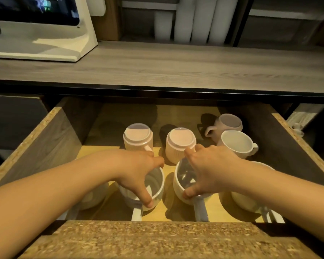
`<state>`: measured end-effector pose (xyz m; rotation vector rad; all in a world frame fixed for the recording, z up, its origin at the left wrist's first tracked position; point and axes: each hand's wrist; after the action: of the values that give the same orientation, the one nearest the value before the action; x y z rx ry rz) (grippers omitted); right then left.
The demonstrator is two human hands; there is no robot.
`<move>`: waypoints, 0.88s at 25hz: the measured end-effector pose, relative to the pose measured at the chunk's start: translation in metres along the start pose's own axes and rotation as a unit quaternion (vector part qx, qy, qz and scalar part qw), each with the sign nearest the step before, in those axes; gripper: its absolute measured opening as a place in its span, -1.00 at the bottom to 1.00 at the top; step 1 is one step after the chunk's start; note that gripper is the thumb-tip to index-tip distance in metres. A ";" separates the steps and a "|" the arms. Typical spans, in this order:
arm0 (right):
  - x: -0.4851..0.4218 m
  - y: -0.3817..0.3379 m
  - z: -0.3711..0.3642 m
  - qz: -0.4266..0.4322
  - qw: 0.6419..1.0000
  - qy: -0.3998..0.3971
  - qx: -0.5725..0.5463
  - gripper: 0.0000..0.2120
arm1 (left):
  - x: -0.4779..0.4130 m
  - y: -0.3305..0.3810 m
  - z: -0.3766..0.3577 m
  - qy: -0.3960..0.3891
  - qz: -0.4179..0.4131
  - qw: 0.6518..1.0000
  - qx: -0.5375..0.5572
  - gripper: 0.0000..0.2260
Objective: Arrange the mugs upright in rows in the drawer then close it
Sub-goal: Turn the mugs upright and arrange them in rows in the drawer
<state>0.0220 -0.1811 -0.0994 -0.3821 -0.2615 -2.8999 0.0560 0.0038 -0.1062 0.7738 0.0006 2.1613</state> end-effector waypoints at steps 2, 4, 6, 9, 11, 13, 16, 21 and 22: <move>0.000 0.001 0.000 -0.009 1.000 -0.007 -0.002 -0.24 | 0.000 -0.001 -0.001 0.015 -0.004 1.000 -0.002 -0.23; 0.000 0.003 0.000 -0.015 1.000 -0.016 0.000 -0.23 | 0.000 -0.001 -0.002 0.022 -0.006 1.000 -0.006 -0.24; 0.000 0.005 0.000 -0.015 1.000 -0.025 0.003 -0.22 | 0.000 -0.001 -0.002 0.025 -0.007 1.000 -0.004 -0.25; 0.001 0.005 0.000 -0.010 0.999 -0.030 0.005 -0.20 | 0.001 -0.001 -0.001 0.029 -0.006 1.000 -0.001 -0.25; 0.002 0.005 0.000 -0.007 1.000 -0.031 -0.001 -0.20 | 0.001 -0.001 -0.001 0.032 -0.004 0.999 -0.002 -0.25; 0.004 0.004 0.000 -0.003 1.000 -0.029 -0.005 -0.21 | 0.001 0.000 -0.001 0.031 -0.004 0.999 -0.003 -0.25; 0.004 0.001 0.000 0.000 0.999 -0.028 -0.023 -0.22 | 0.002 0.001 -0.001 0.031 -0.002 0.999 -0.004 -0.26; 0.005 -0.004 0.001 0.007 0.999 -0.031 -0.024 -0.24 | 0.003 0.003 0.000 0.030 0.001 1.000 -0.003 -0.25; 0.005 -0.006 0.001 0.010 0.999 -0.029 -0.017 -0.24 | 0.003 0.003 0.000 0.026 0.000 1.000 -0.001 -0.25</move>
<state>0.0159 -0.1763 -0.0974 -0.4732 -0.2174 -2.8796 0.0526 0.0037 -0.1036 0.7173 0.0254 2.1814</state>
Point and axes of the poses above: each hand's wrist, its own x-axis away from the middle knuckle, its own z-axis out of the back of the hand, y = z × x, and after that the axes turned 11 degrees about -z, right-handed
